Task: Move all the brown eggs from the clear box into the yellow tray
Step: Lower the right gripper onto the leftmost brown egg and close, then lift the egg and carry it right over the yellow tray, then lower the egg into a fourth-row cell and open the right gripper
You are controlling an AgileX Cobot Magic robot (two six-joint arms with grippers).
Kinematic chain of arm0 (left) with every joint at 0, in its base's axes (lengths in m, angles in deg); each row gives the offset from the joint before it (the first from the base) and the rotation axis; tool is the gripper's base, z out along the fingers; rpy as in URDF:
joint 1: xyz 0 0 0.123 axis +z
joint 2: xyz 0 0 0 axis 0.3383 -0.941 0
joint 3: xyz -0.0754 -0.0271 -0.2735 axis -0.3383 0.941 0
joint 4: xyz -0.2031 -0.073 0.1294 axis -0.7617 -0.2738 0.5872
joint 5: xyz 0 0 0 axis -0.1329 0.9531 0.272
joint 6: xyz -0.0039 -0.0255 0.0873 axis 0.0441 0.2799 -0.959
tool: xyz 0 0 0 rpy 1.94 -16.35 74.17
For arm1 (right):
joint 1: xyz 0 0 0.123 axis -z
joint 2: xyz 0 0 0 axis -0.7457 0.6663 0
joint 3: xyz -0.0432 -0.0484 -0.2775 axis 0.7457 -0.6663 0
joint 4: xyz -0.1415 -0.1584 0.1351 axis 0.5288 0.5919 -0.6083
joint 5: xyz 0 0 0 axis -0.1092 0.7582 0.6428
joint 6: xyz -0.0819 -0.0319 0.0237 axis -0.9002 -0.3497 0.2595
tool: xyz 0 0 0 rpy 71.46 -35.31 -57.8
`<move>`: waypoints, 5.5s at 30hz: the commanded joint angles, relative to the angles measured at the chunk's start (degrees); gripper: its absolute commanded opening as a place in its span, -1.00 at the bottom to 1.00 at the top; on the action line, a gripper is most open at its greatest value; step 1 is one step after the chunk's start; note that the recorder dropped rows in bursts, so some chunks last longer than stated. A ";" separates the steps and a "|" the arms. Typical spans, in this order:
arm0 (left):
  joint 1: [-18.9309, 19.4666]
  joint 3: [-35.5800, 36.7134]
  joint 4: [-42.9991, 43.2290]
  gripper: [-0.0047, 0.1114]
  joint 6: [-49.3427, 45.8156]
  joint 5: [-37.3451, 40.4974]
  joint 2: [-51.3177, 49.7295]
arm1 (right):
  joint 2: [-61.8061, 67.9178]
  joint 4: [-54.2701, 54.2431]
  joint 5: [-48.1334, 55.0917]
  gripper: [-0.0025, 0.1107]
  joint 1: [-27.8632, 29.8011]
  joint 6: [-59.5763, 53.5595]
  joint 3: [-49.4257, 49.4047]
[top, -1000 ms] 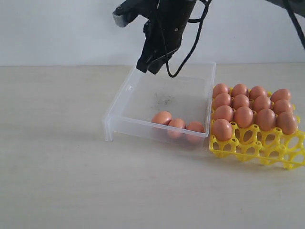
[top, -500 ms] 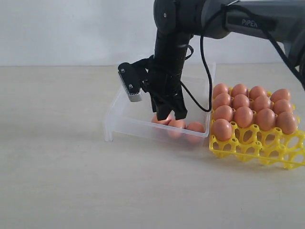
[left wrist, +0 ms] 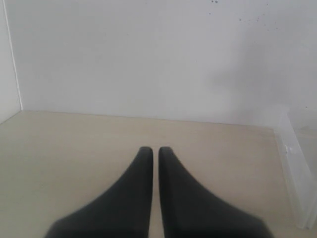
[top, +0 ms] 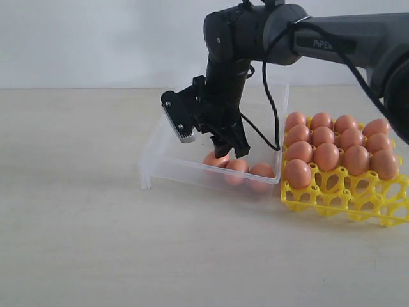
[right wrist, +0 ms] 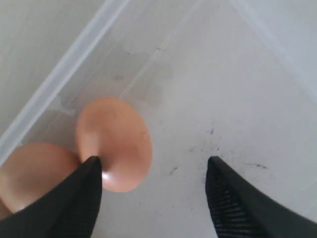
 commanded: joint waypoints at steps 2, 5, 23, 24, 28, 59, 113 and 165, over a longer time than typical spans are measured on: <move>-0.20 0.17 -0.10 -0.85 0.05 0.11 0.19 | 1.25 -0.32 0.20 0.03 -0.07 0.09 -0.33; -0.20 0.17 -0.10 -0.85 0.05 0.11 0.19 | 1.38 -0.32 0.20 0.03 -0.07 1.28 -0.33; -0.20 0.17 -0.10 -0.85 0.05 0.11 0.19 | 3.52 -2.66 -1.86 0.02 -0.07 6.38 -0.33; -0.20 0.17 -0.10 -0.85 0.05 0.11 0.19 | 3.62 -2.66 -2.39 0.02 -0.07 6.86 -0.33; -0.20 0.17 -0.10 -0.85 0.05 0.11 0.19 | 3.62 -2.66 -5.70 0.02 0.05 10.62 -0.33; -0.20 0.17 -0.10 -0.85 0.05 0.11 0.19 | 6.56 -53.22 -26.50 -0.96 8.08 19.98 -1.30; -0.20 0.17 -0.10 -0.85 0.05 0.11 0.19 | -21.04 47.01 -128.51 -0.96 38.89 107.83 -87.52; -0.20 0.17 -0.10 -0.85 0.05 0.11 0.19 | -14.65 38.55 -128.51 0.07 38.35 101.41 -83.19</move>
